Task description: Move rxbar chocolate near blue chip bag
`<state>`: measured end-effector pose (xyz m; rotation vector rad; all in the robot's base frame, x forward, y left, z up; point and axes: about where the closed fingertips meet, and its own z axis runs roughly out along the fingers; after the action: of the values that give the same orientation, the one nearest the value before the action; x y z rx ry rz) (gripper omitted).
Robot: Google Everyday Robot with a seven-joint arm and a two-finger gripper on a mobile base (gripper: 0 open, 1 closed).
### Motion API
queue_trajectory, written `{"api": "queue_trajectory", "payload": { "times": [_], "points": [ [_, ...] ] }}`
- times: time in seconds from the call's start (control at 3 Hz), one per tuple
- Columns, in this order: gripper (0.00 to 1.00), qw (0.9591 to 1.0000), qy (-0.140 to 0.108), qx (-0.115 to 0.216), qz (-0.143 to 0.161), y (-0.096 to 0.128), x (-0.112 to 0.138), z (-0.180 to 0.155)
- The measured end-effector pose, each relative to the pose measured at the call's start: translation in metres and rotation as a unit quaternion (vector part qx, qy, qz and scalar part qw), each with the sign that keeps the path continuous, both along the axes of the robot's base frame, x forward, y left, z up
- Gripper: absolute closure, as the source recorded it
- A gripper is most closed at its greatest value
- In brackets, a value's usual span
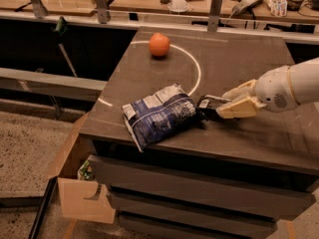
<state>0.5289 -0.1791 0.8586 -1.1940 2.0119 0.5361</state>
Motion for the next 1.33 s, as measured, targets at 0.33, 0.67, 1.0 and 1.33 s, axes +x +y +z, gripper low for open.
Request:
{"api": "queue_trajectory", "payload": {
  "times": [0.33, 0.67, 1.0, 1.33],
  "points": [
    [0.39, 0.9998, 0.007, 0.016, 0.01, 0.013, -0.004, -0.009],
    [0.08, 0.9995, 0.006, 0.027, 0.012, 0.021, -0.006, -0.011],
    [0.0, 0.9995, 0.0, 0.032, 0.006, 0.02, -0.004, -0.007],
    [0.0, 0.9975, -0.047, 0.021, -0.049, -0.021, 0.014, 0.026]
  ]
}}
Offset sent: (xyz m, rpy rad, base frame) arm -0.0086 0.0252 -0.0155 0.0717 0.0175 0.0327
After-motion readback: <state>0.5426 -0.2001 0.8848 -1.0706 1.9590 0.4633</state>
